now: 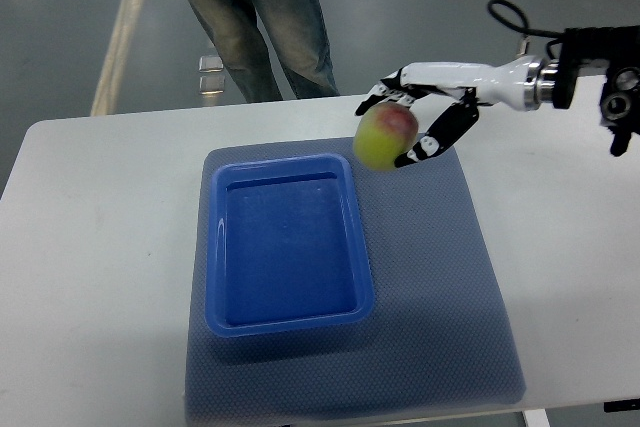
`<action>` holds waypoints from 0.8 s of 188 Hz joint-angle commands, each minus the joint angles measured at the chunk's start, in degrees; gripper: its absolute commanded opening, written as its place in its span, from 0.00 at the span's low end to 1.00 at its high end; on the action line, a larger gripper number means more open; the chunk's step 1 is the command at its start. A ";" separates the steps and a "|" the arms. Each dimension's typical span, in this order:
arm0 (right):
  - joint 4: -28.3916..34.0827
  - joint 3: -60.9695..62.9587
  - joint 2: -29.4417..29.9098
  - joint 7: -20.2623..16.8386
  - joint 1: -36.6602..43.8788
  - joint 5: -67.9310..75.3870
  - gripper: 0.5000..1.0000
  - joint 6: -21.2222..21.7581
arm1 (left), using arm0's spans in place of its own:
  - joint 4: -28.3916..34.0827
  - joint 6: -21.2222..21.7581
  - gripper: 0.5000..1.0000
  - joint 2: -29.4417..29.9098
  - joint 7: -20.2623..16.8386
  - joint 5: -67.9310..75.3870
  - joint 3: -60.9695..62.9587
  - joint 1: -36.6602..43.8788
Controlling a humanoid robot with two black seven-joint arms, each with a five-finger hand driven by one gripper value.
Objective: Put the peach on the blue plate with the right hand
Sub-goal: 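Carry the peach over the blue tray and lower it inside, then open the right hand and raise it away from the tray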
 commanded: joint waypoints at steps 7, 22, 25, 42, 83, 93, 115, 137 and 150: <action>-7.22 -5.48 9.50 -0.35 2.03 0.02 0.00 -3.62 | -0.25 -0.08 1.00 0.00 -0.01 -0.01 0.00 -0.01; -15.13 -9.18 20.92 -0.35 1.41 -0.59 0.00 -6.60 | -0.25 -0.08 1.00 0.00 -0.01 -0.01 0.00 -0.01; -15.13 -9.18 20.92 -0.35 1.41 -0.59 0.00 -6.60 | -0.25 -0.08 1.00 0.00 -0.01 -0.01 0.00 -0.01; -20.75 -10.93 27.95 -0.26 -0.08 -2.08 0.00 -8.45 | -0.25 0.00 1.00 0.00 -0.01 -0.01 0.00 -0.01; -24.62 -13.13 32.00 0.00 -2.19 -5.42 0.27 -9.50 | 0.01 -0.08 1.00 0.00 -0.01 -0.01 0.00 -0.01; -24.71 -13.04 32.00 0.18 -2.45 -5.34 0.58 -9.59 | 0.01 -0.08 1.00 0.00 -0.01 -0.01 0.00 -0.01; -24.62 -12.87 31.91 0.18 -2.63 -5.25 0.88 -9.42 | 0.01 -0.08 1.00 0.00 -0.01 -0.01 0.00 -0.01; -24.53 -11.46 31.03 0.09 -2.10 -4.37 0.88 -9.06 | 0.10 -0.08 1.00 0.00 -0.01 -0.01 0.00 -0.01; -23.92 -7.25 29.01 0.00 -1.05 -4.11 0.88 -8.45 | 0.28 -0.08 1.00 0.00 -0.01 -0.01 0.00 -0.01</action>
